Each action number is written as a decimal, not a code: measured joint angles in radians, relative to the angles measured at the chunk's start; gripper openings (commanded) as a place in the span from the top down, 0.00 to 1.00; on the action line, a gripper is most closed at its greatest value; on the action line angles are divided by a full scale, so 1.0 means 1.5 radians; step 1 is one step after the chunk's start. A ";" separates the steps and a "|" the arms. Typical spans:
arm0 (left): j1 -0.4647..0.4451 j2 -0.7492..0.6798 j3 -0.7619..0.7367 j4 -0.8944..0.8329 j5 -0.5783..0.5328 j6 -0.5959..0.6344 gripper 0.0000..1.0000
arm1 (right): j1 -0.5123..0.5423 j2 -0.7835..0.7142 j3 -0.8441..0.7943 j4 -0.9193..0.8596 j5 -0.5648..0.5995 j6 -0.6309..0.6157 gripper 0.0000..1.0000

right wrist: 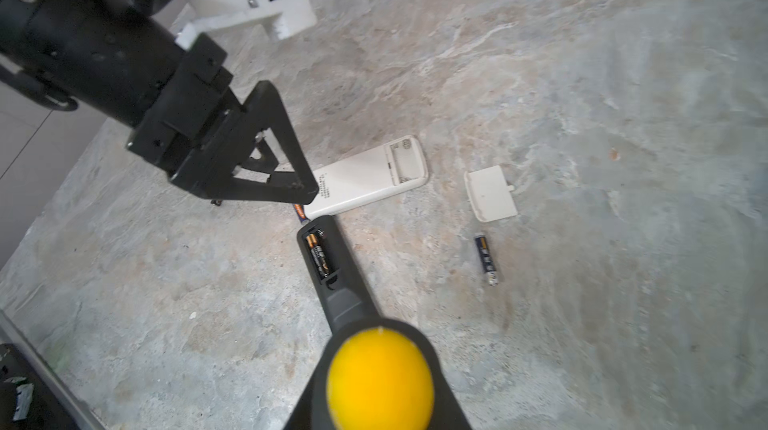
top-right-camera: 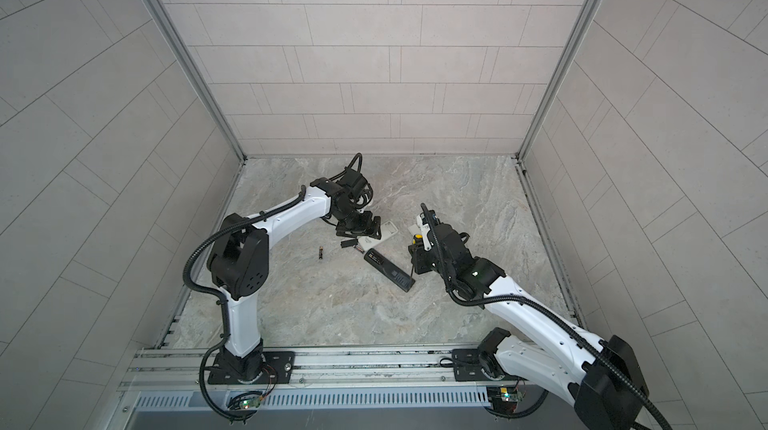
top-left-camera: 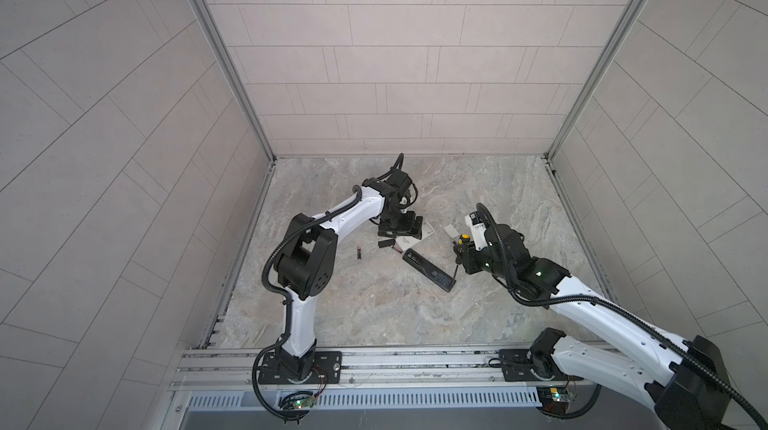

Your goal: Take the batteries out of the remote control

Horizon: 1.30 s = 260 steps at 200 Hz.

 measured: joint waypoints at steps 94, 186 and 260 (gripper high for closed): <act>-0.043 0.046 0.000 0.022 0.054 0.019 0.08 | 0.069 0.091 0.006 0.070 0.020 -0.043 1.00; -0.075 0.140 0.082 0.051 0.102 0.033 0.08 | 0.072 0.035 -0.023 0.068 0.118 -0.061 1.00; -0.086 0.111 0.013 0.060 0.090 0.045 0.08 | 0.072 0.034 -0.024 0.067 0.143 -0.065 1.00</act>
